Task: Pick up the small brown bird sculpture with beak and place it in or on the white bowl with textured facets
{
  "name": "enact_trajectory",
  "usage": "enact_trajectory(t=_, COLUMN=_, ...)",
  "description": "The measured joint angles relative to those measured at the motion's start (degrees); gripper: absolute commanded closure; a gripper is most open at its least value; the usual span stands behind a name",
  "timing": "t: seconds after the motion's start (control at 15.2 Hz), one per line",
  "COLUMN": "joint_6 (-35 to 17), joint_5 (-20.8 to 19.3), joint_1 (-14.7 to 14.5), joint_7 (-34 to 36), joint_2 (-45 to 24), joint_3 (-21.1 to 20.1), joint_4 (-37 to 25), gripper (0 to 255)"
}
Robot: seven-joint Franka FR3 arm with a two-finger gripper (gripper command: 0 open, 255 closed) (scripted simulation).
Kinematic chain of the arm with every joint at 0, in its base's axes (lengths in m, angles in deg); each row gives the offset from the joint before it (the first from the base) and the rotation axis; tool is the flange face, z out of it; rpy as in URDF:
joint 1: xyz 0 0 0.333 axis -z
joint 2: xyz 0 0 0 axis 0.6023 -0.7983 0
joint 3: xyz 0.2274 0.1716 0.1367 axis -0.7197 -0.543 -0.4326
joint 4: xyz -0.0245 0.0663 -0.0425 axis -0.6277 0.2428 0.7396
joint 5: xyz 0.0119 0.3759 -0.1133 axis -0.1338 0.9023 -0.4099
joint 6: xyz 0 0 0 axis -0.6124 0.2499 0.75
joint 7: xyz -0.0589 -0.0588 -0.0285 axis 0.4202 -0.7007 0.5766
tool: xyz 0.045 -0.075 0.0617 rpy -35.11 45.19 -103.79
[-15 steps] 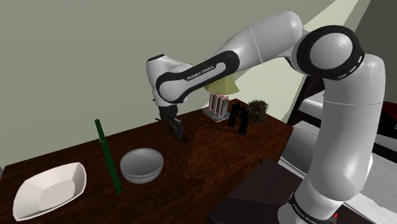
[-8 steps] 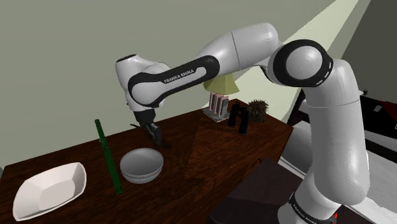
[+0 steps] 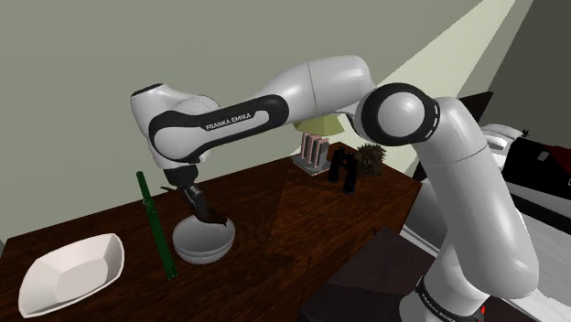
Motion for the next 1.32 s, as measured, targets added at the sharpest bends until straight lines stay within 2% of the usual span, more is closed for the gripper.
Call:
enact_trajectory(t=0.79, joint_6=-6.7, joint_5=-1.6, joint_1=0.0, joint_7=1.3, joint_2=-3.3, joint_3=1.1, joint_4=3.7, gripper=255)
enact_trajectory(t=1.19, joint_6=-6.9, joint_5=-1.8, joint_1=-0.1, joint_7=1.4, joint_2=-3.4, joint_3=1.1, joint_4=3.7, gripper=255)
enact_trajectory(t=1.25, joint_6=-6.9, joint_5=-1.8, joint_1=-0.1, joint_7=1.4, joint_2=-3.4, joint_3=1.1, joint_4=3.7, gripper=0)
enact_trajectory(t=1.32, joint_6=-7.0, joint_5=-1.8, joint_1=-0.1, joint_7=1.4, joint_2=-3.5, joint_3=1.1, joint_4=3.7, gripper=0)
